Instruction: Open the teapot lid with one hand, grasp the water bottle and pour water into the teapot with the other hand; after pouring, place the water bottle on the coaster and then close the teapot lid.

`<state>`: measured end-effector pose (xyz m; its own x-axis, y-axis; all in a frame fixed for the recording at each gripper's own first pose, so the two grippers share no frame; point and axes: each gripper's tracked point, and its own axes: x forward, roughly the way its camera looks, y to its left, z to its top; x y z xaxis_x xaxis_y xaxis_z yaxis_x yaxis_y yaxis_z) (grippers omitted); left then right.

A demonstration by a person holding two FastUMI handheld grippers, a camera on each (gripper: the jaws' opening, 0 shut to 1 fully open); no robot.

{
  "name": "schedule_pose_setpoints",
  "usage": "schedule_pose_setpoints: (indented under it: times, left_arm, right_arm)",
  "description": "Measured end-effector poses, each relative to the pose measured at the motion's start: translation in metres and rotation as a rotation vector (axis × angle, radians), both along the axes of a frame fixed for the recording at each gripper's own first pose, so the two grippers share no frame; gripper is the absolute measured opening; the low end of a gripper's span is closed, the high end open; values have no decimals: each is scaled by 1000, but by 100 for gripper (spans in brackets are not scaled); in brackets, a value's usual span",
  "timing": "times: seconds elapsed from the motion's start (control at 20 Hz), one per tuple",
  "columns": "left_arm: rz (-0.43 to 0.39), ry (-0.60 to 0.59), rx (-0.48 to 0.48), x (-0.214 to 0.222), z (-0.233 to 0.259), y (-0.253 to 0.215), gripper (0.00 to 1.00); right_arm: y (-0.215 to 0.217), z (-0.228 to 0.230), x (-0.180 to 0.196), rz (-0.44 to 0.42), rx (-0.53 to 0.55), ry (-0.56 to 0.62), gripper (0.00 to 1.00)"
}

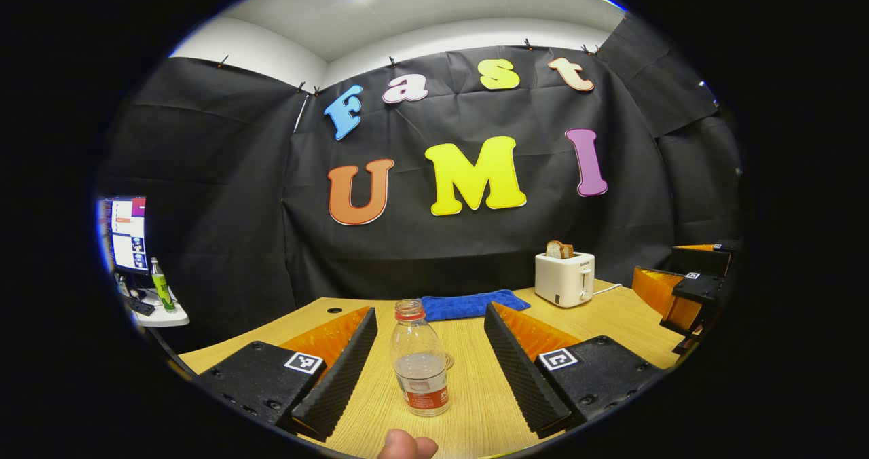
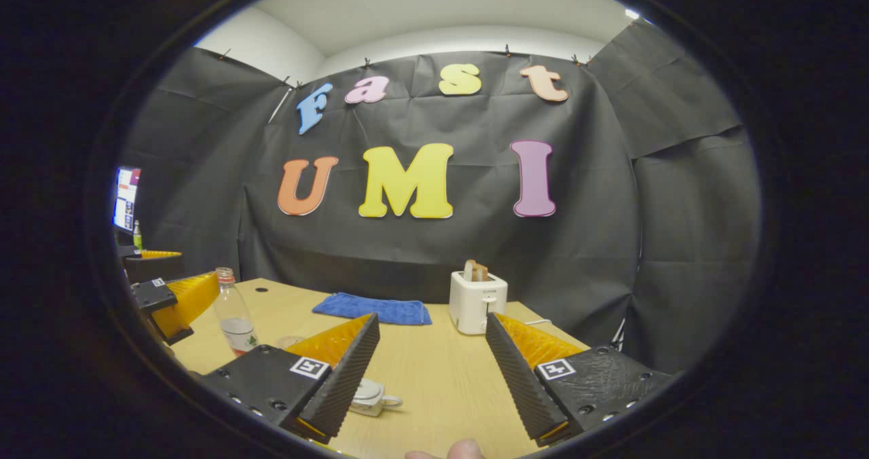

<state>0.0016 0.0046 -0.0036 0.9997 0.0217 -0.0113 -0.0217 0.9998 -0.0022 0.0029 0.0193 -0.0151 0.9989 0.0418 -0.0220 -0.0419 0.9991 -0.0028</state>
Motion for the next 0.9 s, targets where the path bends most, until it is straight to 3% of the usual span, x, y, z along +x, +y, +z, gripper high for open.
schedule_pose_setpoints:
  times: [0.9]
  left_arm:
    - [49, 20, -18, 0, 2, 33, 99]
  right_arm:
    - [59, -90, 36, 108, 2, 146, 95]
